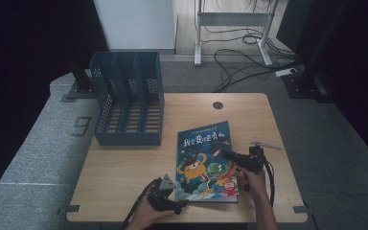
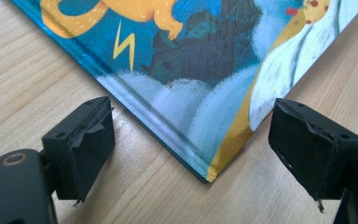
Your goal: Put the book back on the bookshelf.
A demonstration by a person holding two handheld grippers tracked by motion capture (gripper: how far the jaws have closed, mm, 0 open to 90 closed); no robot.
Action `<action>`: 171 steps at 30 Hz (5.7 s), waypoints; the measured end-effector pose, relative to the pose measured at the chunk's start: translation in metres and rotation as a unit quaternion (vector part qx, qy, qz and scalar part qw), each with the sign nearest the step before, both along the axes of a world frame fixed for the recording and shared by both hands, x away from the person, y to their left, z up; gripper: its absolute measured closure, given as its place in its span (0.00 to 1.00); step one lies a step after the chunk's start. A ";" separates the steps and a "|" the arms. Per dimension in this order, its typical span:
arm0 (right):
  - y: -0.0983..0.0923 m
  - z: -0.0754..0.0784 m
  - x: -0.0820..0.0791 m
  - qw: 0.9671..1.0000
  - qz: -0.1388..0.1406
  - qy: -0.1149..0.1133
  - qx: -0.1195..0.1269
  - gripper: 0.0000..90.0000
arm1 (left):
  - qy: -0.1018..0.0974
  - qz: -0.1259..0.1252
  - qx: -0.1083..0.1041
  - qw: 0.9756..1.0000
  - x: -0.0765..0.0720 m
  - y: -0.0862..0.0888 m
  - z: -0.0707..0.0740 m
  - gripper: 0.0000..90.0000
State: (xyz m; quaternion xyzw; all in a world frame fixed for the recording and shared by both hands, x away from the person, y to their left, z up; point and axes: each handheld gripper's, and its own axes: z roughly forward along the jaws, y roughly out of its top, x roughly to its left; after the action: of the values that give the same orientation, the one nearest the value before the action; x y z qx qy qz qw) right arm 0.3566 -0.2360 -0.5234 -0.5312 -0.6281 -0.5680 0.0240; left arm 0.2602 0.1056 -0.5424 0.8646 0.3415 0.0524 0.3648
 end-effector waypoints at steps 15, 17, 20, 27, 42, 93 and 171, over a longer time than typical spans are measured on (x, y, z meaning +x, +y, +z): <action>-0.001 0.003 -0.003 1.000 -0.005 0.000 -0.004 0.81 | -0.020 -0.011 0.020 1.000 -0.005 -0.009 -0.001 0.19; -0.001 0.004 -0.004 1.000 -0.003 -0.003 -0.007 0.80 | -0.023 -0.011 0.021 0.999 -0.005 -0.009 -0.001 0.18; -0.002 0.006 -0.006 1.000 -0.004 -0.006 -0.011 0.80 | -0.020 -0.007 0.022 1.000 -0.002 -0.006 -0.001 0.17; -0.003 0.013 -0.011 0.999 -0.001 -0.013 -0.032 0.77 | -0.015 0.003 0.017 1.000 0.007 0.005 0.000 0.21; -0.005 -0.006 0.019 0.999 0.033 -0.021 -0.023 0.72 | -0.025 0.001 0.023 0.999 0.008 0.007 0.000 0.24; 0.030 0.064 -0.033 0.970 0.019 -0.214 -0.111 0.78 | 0.001 0.012 0.011 1.000 0.016 0.006 0.002 0.21; 0.034 0.070 -0.043 0.958 0.020 -0.260 -0.117 0.78 | 0.002 0.011 -0.005 1.000 0.014 0.008 0.005 0.24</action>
State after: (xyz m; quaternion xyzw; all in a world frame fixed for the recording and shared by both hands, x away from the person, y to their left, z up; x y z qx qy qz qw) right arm 0.3136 -0.2023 -0.4531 -0.3518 -0.6853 -0.6083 -0.1910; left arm 0.2738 0.1138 -0.5374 0.8589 0.3518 0.0531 0.3684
